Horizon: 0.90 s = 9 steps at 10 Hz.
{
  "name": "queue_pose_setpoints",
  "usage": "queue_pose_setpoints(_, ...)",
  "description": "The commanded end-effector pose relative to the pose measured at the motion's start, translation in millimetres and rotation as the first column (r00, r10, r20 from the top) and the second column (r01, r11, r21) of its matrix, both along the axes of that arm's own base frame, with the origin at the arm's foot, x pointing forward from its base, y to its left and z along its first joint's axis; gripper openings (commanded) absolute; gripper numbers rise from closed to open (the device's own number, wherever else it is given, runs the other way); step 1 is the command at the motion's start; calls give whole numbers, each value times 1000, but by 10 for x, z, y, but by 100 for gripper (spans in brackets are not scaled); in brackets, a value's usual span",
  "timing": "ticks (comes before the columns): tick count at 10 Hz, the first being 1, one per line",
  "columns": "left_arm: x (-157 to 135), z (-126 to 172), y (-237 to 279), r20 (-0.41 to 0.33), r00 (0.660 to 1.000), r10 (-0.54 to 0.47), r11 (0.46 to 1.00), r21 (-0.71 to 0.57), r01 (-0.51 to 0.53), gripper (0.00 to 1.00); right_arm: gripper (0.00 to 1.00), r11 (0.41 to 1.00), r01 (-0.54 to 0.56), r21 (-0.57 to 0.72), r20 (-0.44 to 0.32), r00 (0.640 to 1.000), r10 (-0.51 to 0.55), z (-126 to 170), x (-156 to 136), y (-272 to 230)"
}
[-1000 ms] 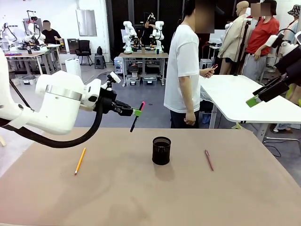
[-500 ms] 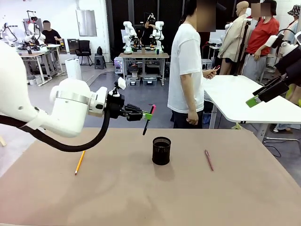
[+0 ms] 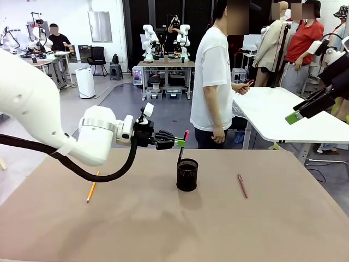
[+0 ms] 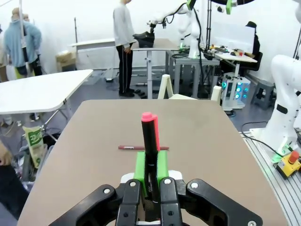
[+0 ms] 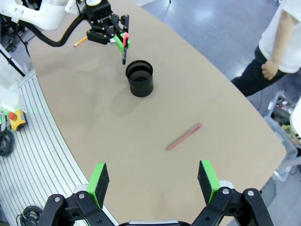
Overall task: Place the pens into the pen holder.
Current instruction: Pick up a writing instrument from the table and place it into the Pen holder.
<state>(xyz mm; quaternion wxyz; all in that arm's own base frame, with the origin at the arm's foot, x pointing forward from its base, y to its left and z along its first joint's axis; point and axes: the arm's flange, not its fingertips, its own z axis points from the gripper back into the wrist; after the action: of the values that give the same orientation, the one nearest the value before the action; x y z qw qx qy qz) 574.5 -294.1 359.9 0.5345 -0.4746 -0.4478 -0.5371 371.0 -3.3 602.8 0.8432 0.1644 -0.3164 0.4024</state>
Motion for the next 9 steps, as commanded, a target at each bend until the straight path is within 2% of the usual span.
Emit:
queue_pose_setpoints(1, 127, -30, -78, 46, 998, -45, 998, -32, 47, 0, 100, 1000, -6, 11, 4, 1000, 6, 9, -2, 3)
queue_pose_setpoints(6, 307, -343, -205, -10, 997, -77, 996, -34, 76, 0, 100, 1000, -6, 11, 4, 1000, 6, 9, -2, 3)
queue_pose_setpoints(9, 298, -384, -171, -34, 995, -94, 995, -24, 93, 59, 100, 1000, -6, 11, 4, 1000, 6, 9, -2, 3)
